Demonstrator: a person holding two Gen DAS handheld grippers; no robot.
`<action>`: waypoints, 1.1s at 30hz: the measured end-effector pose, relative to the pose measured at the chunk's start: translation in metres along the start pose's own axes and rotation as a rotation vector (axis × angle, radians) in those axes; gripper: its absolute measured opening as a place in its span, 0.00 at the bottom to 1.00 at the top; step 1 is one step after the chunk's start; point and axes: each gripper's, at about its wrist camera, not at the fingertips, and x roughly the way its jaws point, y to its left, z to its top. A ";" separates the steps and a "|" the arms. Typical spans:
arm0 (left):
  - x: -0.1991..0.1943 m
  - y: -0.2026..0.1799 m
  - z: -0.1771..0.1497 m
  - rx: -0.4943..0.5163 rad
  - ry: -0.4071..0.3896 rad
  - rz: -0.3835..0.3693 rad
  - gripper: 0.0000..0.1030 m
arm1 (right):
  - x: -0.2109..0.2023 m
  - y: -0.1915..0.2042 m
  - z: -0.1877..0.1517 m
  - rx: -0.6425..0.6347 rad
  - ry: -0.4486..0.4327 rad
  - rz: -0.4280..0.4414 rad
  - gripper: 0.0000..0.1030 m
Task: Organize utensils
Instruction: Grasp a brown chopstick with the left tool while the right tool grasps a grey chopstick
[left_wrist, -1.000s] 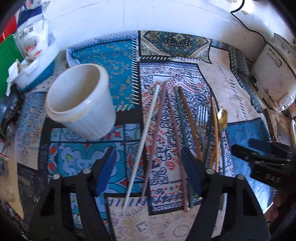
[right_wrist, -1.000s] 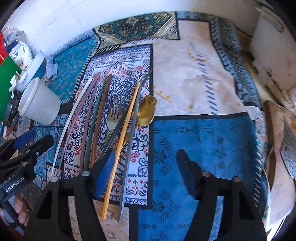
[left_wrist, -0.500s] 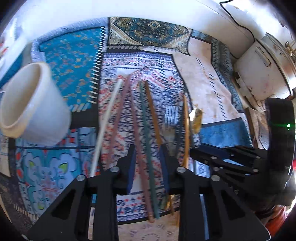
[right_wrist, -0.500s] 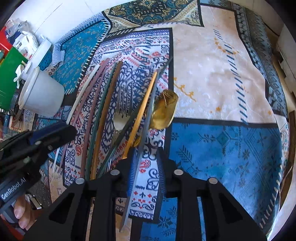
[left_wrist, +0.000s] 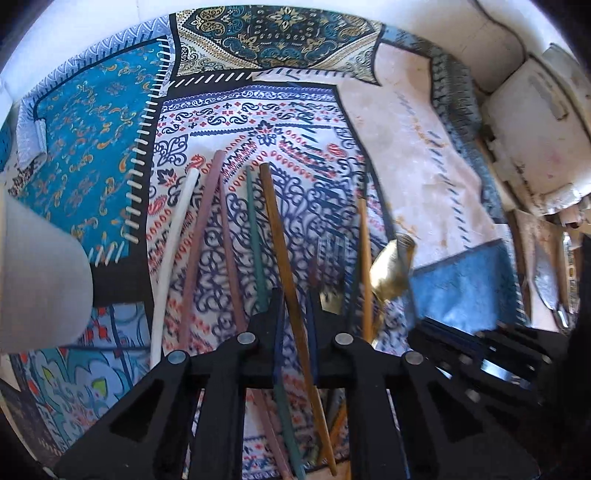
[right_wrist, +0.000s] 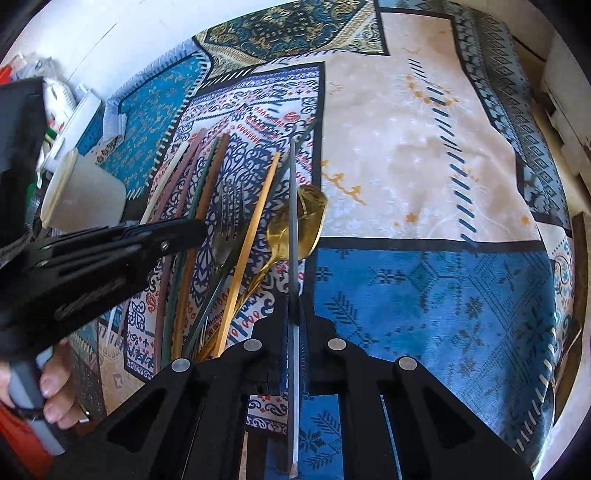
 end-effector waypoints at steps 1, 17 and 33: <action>0.003 0.000 0.002 0.002 0.006 0.009 0.10 | -0.001 -0.001 0.000 0.004 -0.003 0.003 0.05; 0.002 0.001 0.021 -0.028 -0.014 0.043 0.05 | -0.030 -0.001 -0.003 0.014 -0.074 0.036 0.05; -0.138 0.018 -0.015 -0.118 -0.327 0.033 0.05 | -0.089 0.033 0.016 -0.080 -0.215 0.102 0.05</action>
